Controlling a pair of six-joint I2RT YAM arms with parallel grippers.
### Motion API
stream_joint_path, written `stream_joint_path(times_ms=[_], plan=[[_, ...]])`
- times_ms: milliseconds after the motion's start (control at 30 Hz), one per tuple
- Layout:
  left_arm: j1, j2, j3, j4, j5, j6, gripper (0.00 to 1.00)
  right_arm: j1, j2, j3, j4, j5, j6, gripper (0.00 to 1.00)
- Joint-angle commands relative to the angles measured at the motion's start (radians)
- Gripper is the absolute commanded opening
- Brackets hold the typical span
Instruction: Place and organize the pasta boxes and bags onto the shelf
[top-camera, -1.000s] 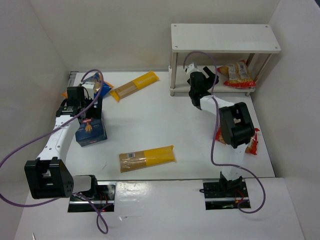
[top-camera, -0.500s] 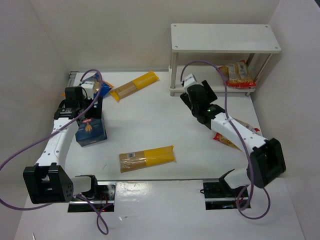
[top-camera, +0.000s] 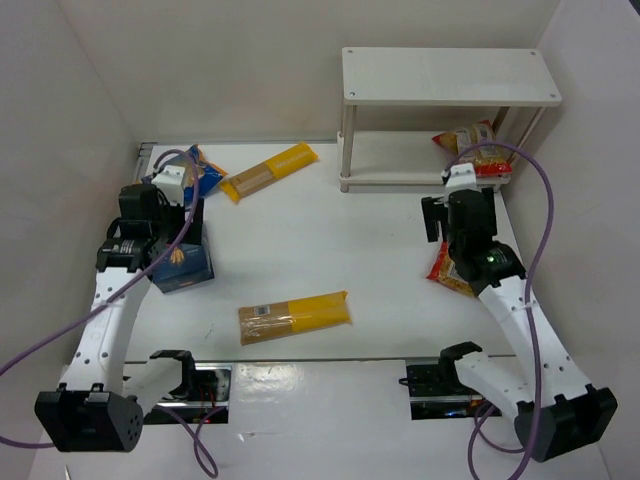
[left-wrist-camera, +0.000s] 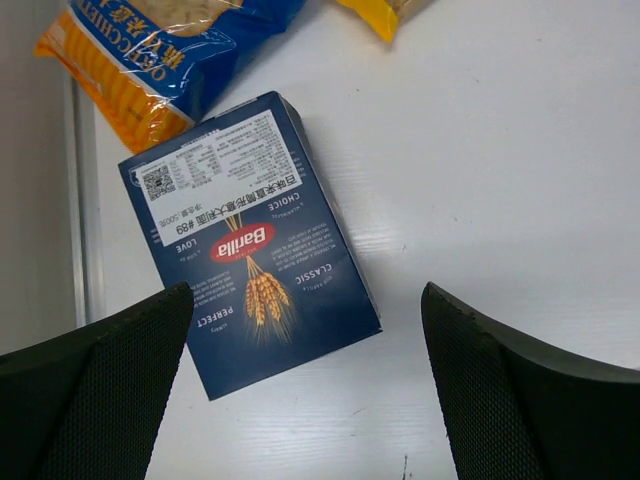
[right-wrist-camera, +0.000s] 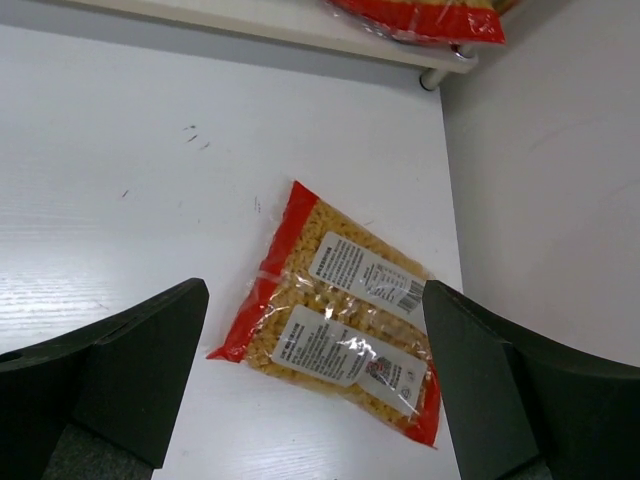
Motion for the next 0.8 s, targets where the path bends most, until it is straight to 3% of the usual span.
stream_joint_path(times_ms=[0,433,767], plan=[[0.0,-0.053,-0.031,-0.001,-0.012,-0.003,1.0,-0.061,-0.063,0.016,-0.056,-0.111,0.07,0.96],[0.077,-0.215,-0.08,-0.001,0.02,0.006,1.0,-0.308,-0.076,-0.062,0.08,-0.349,0.091,1.0],[0.117,-0.326,-0.099,-0.001,0.029,0.006,1.0,-0.354,-0.146,-0.102,0.1,-0.423,0.061,1.0]])
